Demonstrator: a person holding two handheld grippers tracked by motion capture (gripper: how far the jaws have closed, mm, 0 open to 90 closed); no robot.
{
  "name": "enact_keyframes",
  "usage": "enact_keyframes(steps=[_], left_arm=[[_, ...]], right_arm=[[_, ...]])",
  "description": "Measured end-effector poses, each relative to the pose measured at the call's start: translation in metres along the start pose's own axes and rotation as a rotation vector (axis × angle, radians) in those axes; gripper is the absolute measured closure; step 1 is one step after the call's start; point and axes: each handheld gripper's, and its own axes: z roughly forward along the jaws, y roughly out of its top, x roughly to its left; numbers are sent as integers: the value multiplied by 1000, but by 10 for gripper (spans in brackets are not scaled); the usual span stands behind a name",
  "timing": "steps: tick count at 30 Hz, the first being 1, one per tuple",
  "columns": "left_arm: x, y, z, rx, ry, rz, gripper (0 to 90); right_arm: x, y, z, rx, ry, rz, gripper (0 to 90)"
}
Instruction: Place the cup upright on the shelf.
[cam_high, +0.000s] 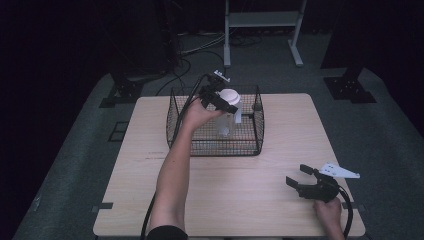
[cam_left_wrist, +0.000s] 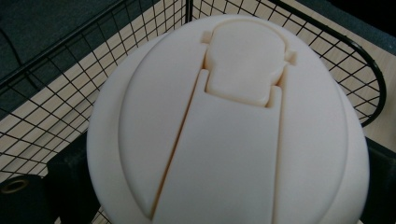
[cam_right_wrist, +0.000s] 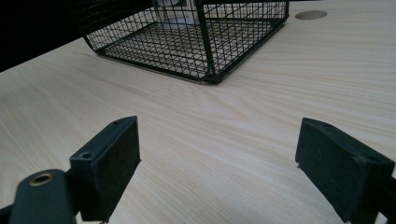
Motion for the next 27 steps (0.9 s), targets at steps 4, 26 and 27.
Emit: enact_keyframes(steps=[4,26,27], left_arm=[[0,-2,4,-3,-3,-5,51],[-7,-22,16,9,3,33,49],[-8,-22,16,9,5,32,49]], right_arm=[[0,0,0,-2,0,1,129],[-1,0,-1,-3,14,6,128],[-1,0,-1,-4,14,6,129]])
